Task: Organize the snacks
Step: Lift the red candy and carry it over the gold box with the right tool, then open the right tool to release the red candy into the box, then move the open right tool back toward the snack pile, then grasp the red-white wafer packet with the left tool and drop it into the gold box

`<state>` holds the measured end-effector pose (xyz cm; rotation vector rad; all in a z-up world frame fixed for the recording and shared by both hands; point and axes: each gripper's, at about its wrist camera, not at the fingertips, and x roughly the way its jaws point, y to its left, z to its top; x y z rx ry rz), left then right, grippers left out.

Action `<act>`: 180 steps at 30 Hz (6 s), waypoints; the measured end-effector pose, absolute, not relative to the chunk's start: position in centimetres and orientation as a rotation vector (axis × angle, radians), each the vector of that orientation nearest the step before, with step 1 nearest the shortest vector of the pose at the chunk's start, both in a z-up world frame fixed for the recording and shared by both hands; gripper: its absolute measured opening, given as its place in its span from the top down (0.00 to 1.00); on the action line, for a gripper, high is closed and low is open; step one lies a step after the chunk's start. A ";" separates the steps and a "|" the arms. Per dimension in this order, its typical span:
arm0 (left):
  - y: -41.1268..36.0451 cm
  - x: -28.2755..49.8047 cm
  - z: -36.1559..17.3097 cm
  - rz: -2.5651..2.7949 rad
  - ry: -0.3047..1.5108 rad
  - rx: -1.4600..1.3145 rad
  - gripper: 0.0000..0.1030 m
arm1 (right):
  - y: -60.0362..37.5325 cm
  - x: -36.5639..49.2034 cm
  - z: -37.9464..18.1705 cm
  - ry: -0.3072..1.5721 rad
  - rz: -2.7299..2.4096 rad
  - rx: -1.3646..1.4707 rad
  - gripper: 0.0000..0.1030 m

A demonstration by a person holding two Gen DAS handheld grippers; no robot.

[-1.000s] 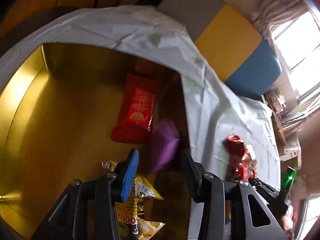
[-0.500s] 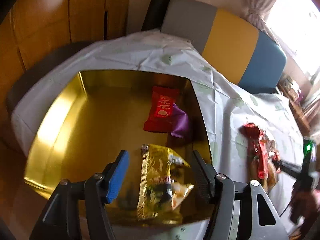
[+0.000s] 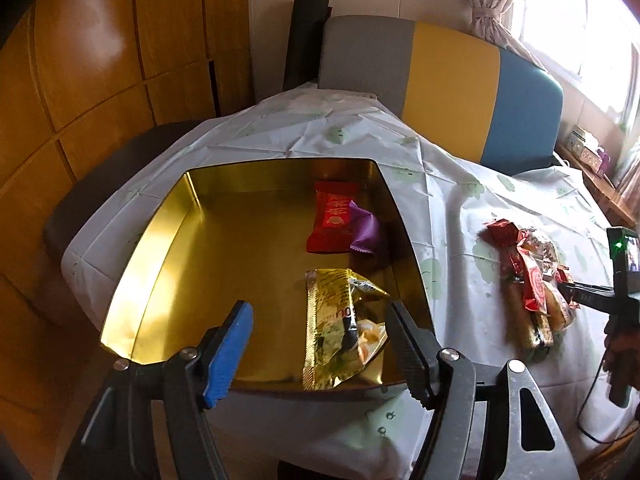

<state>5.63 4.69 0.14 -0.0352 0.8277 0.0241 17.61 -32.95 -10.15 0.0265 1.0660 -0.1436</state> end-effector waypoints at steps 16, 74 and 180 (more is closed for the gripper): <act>7.3 4.2 -0.4 0.043 0.818 -0.073 0.33 | -33.9 14.1 -6.5 1.049 -0.195 0.152 0.79; 8.3 3.0 0.4 0.052 0.801 -0.116 0.33 | -14.5 11.9 -0.6 0.921 0.424 0.116 0.63; -10.9 5.6 -7.9 -0.412 0.973 0.124 0.68 | -28.8 16.3 -9.2 1.187 0.174 0.148 0.40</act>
